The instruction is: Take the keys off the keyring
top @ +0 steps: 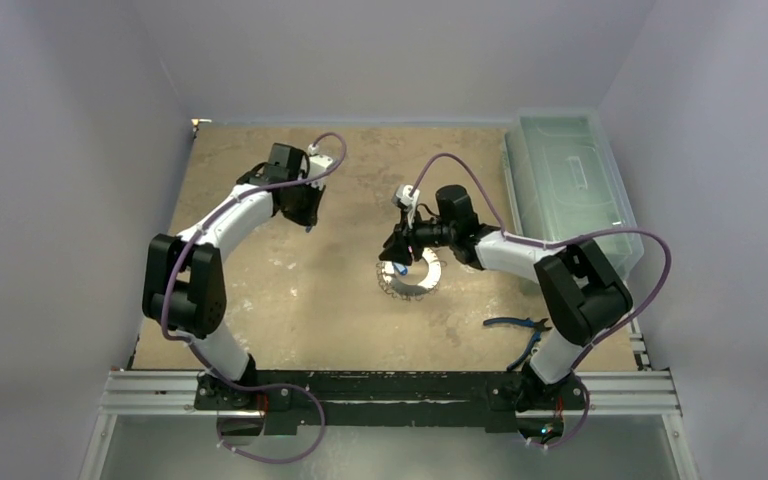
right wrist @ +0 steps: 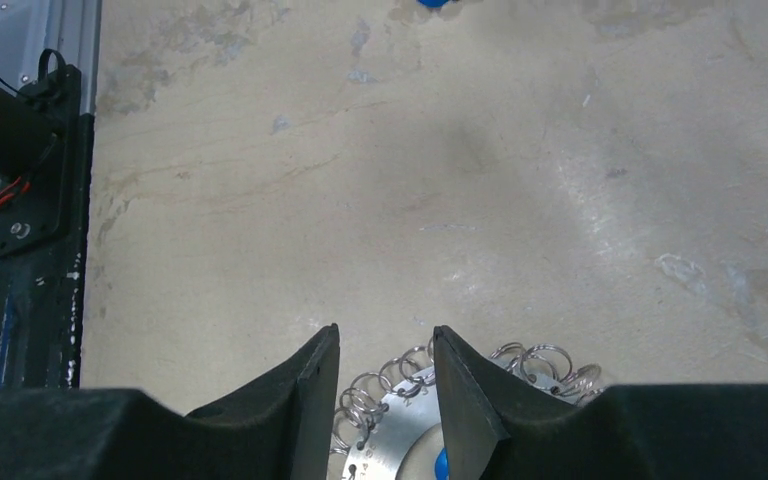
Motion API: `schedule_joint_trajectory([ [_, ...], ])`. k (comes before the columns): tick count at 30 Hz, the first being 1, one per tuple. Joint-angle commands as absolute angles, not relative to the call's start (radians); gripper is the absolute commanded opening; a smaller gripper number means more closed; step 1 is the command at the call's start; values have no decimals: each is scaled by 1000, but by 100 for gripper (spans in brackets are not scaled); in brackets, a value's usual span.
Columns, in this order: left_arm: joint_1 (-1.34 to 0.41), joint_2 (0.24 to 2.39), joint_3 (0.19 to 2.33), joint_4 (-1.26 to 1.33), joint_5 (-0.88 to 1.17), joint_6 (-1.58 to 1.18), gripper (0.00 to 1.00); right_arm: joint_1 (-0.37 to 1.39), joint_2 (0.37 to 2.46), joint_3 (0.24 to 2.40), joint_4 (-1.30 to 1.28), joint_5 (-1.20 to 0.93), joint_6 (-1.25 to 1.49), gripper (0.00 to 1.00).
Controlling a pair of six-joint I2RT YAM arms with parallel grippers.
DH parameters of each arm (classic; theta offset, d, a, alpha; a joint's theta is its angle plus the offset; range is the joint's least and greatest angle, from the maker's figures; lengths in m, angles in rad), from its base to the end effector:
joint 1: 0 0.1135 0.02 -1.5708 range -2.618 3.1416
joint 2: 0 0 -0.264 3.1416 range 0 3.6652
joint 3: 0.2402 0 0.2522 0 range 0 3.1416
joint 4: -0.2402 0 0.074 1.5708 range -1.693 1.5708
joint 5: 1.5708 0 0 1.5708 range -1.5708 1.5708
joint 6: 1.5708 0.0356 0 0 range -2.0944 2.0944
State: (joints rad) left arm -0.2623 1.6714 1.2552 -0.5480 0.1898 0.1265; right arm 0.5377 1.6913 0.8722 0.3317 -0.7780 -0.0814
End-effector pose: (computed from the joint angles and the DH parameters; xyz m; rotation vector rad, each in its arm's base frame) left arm 0.3430 -0.0990 0.2425 0.5636 2.4716 -0.2945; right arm 0.2884 0.2010 0.1911 -1.0866 1.7669 1.0782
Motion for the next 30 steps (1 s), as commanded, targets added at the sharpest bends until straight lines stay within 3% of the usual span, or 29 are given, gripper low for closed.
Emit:
schedule_joint_trajectory([
  [1,-226,1698,1281,-616,141,193,0,538,1609,935,239,-774,-149,43],
  [10,-170,1726,1230,-595,129,204,0,497,1508,893,43,-693,-254,43],
  [25,-158,1820,1206,-586,129,189,0,438,1479,880,40,-648,-248,45],
  [30,-158,1825,1213,-596,133,189,25,437,1487,877,44,-653,-241,46],
])
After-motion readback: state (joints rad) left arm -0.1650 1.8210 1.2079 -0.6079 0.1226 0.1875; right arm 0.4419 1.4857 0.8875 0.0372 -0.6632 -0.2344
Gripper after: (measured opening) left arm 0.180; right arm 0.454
